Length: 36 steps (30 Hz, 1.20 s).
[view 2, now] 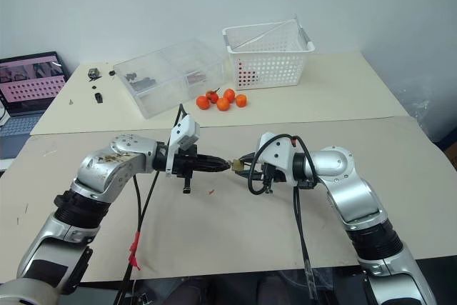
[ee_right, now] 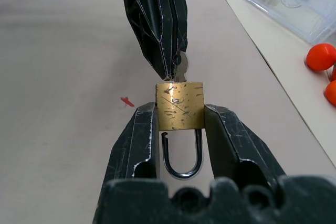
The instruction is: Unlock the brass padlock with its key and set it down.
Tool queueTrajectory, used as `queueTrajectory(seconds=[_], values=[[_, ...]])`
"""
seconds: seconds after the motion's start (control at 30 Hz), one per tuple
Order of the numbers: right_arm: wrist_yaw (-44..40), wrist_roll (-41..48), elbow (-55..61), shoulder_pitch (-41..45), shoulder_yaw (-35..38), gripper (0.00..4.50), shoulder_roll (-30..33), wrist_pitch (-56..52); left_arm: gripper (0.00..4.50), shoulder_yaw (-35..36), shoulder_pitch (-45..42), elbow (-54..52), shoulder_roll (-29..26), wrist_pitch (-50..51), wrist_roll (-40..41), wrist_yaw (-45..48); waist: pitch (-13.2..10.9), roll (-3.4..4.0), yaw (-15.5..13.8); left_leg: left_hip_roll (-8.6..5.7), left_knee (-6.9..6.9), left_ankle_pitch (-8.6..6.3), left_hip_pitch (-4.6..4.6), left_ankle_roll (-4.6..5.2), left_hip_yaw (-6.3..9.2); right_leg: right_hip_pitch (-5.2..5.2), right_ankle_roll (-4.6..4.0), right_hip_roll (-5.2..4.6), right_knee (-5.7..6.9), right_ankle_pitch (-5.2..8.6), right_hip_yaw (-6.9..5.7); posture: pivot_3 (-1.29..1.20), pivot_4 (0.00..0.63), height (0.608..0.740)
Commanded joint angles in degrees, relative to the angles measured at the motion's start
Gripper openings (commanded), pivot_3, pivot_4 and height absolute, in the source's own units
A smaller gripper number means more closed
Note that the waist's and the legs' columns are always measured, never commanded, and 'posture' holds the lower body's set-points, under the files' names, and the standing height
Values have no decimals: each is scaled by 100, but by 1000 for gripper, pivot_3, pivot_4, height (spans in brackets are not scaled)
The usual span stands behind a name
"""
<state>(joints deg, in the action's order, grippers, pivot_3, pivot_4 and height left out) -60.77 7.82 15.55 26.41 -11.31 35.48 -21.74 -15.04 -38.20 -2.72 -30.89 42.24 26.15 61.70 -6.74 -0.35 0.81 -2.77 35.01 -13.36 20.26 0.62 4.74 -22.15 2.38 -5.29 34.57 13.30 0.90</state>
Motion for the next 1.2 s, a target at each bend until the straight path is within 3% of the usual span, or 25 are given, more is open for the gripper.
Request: queueTrajectory(seconds=[0.03,0.07,0.2,0.3,0.53,1.2], values=[[-81,245,441,79,-69,920,-37,46,25,185,-129,-27,60,527,97,-305,0,0,3,0,1,-1,0,1,0,0,0,0,1,0,0,0,150,740],[-85,249,440,88,-67,920,-32,44,25,280,-107,-55,103,815,232,-399,0,0,4,1,2,-1,0,3,0,0,1,1,2,0,0,0,150,740],[-101,247,391,136,-68,920,-4,77,1061,642,-44,-200,250,1984,796,-714,0,-1,13,6,10,-7,-1,11,2,0,2,7,9,1,0,0,150,740],[-148,224,291,178,-59,920,45,155,2325,1736,-254,11,868,3467,1740,-1243,-1,-1,14,8,13,-8,-2,13,5,-1,3,9,15,2,-1,0,150,740],[-231,198,83,227,-59,920,134,325,2325,3172,-479,277,1494,5014,2649,-2204,-2,-5,19,10,22,-9,-6,15,15,0,6,8,22,3,-4,0,150,740],[25,66,-18,372,-76,920,112,434,2325,2804,-107,471,1482,5026,4043,-4145,0,-5,-5,8,16,-13,-8,-12,24,-6,2,-1,19,2,14,0,150,740]])
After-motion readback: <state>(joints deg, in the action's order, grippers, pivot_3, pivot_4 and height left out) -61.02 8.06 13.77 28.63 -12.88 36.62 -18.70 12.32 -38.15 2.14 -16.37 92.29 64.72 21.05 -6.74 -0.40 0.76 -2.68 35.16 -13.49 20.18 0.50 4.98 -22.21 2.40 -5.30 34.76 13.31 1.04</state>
